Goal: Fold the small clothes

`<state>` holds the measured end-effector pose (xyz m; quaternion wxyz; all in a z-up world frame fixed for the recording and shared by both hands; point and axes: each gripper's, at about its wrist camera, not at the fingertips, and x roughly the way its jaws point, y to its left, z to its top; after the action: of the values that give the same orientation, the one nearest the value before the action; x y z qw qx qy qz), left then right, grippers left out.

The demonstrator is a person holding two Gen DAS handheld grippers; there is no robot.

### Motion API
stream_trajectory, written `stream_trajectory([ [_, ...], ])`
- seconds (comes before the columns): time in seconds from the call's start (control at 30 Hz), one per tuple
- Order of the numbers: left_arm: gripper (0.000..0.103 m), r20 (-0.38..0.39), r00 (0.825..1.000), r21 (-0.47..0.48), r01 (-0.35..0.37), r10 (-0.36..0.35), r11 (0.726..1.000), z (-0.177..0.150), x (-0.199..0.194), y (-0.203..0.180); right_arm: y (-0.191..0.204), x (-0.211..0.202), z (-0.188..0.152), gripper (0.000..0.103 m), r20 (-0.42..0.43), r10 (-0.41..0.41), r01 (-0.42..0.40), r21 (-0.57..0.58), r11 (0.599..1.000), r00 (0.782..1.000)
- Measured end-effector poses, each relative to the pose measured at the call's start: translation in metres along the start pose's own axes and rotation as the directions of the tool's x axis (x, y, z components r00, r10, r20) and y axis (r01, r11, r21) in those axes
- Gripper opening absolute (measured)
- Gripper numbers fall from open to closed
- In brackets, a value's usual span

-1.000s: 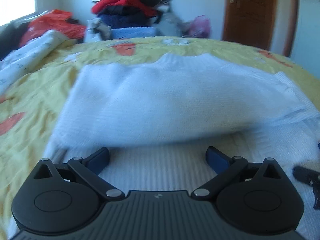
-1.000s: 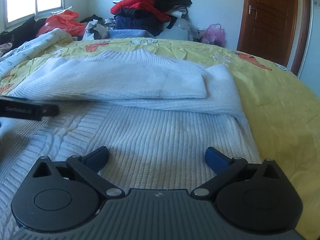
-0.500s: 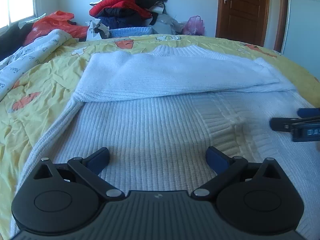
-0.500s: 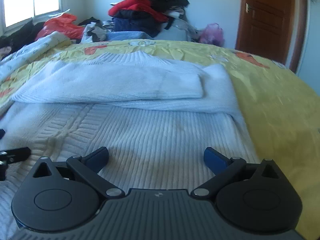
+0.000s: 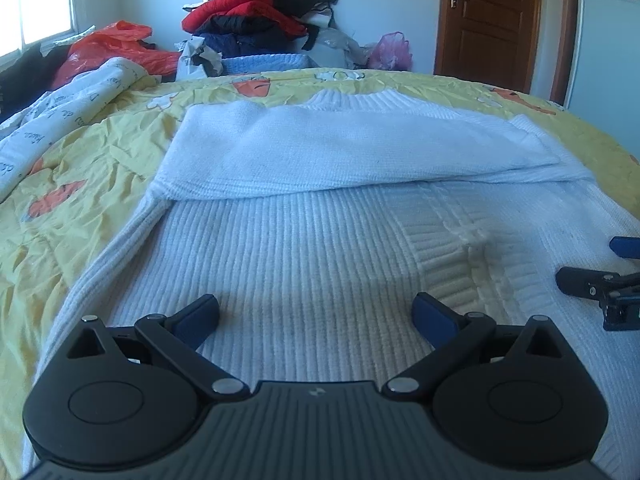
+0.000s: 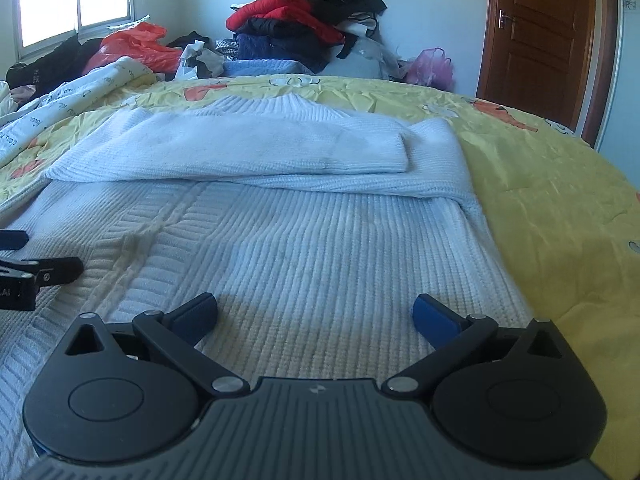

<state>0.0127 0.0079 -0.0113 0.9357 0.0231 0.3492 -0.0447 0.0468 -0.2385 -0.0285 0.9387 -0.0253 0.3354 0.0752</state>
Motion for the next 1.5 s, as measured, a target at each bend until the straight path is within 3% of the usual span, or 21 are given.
stream_trajectory([
  [0.3,0.103,0.009,1.000,-0.019,-0.012,0.012,1.000,-0.026,-0.030,0.000,0.000,-0.001,0.000,0.102,0.001,-0.001,0.001,0.000,1.000,1.000],
  [0.53,0.103,0.013,1.000,-0.022,-0.017,0.017,1.000,-0.023,-0.026,-0.001,0.001,-0.012,-0.003,0.102,-0.015,-0.028,0.028,0.022,0.999,0.999],
  [0.73,0.103,0.014,1.000,-0.021,-0.018,0.018,1.000,-0.022,-0.026,-0.001,0.007,-0.041,-0.032,0.102,0.011,-0.019,0.019,0.004,1.000,1.000],
  [1.0,0.103,0.008,1.000,-0.021,-0.020,0.021,1.000,-0.023,-0.026,-0.001,0.007,-0.035,-0.031,0.103,0.009,-0.010,0.010,0.004,1.000,1.000],
  [1.13,0.103,-0.032,0.999,-0.030,-0.028,0.027,0.999,-0.027,-0.040,-0.004,0.009,-0.036,-0.032,0.103,0.008,-0.010,0.010,0.008,1.000,1.000],
  [1.27,0.103,0.026,1.000,-0.002,-0.002,0.002,1.000,-0.045,-0.048,-0.002,0.009,-0.035,-0.032,0.103,0.010,-0.011,0.011,0.006,1.000,1.000],
  [1.5,0.103,0.028,1.000,-0.011,-0.009,0.009,1.000,-0.044,-0.046,-0.003,0.009,-0.035,-0.032,0.103,0.009,-0.011,0.011,0.007,1.000,1.000],
])
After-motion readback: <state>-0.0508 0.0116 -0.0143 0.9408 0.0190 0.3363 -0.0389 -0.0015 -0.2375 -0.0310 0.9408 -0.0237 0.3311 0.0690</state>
